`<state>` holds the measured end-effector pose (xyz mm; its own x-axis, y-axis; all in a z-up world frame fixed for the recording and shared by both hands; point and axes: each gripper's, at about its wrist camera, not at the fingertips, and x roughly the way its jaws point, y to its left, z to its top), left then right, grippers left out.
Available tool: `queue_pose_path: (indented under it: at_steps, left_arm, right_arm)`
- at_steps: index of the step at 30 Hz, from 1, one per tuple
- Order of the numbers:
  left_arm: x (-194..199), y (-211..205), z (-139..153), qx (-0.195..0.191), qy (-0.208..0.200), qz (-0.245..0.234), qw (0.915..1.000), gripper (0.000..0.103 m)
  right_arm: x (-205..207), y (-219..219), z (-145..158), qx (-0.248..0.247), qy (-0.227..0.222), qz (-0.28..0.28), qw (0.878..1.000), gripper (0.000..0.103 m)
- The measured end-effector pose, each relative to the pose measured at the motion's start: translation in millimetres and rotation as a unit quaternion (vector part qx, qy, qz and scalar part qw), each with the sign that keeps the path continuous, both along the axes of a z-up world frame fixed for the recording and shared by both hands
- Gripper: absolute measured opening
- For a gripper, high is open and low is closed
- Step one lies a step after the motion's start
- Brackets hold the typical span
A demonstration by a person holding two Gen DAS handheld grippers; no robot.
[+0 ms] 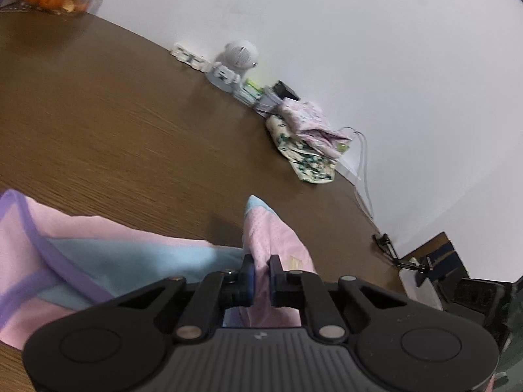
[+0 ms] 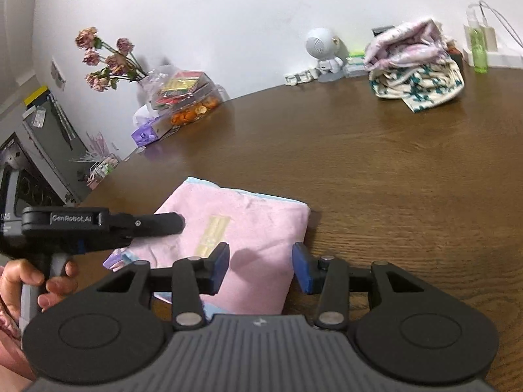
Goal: Fold clothes
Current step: 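Lay the folded pink panel down and open both grippers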
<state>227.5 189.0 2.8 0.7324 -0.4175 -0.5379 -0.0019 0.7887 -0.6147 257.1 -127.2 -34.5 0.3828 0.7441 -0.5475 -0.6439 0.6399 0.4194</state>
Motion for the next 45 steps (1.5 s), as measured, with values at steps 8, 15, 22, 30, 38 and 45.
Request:
queue_pose_path:
  at_steps: [8,15,22,30,38,45]
  left_arm:
    - [-6.7,12.8,-13.7,-0.015,0.018,0.011,0.9997,0.007]
    - [-11.4,19.8,-21.3,-0.013,0.023,0.022,0.9994,0.008]
    - [-16.1,19.2,-23.8,0.007,0.021,0.03,0.9993,0.011]
    - [-33.0,13.5,14.4,0.091,-0.05,0.057,0.993,0.046]
    - [3.3,-32.5,8.3,0.195,-0.053,-0.003,0.9795,0.018]
    - [6.7,-35.7,-12.8,0.198,-0.025,-0.006,0.9799,0.017]
  right_arm:
    - [-7.8,16.4,8.7,-0.015,-0.023,0.016,1.0,0.046]
    - [-8.7,28.2,8.8,-0.028,-0.027,0.024,0.999,0.047]
    - [-7.6,31.0,4.2,-0.034,-0.021,0.022,0.999,0.047]
    - [-10.9,33.3,18.0,-0.036,-0.058,0.039,0.997,0.048]
    - [-24.9,51.2,11.5,-0.078,-0.078,0.069,0.992,0.039]
    - [-32.4,52.1,-8.7,-0.104,-0.072,0.068,0.99,0.039]
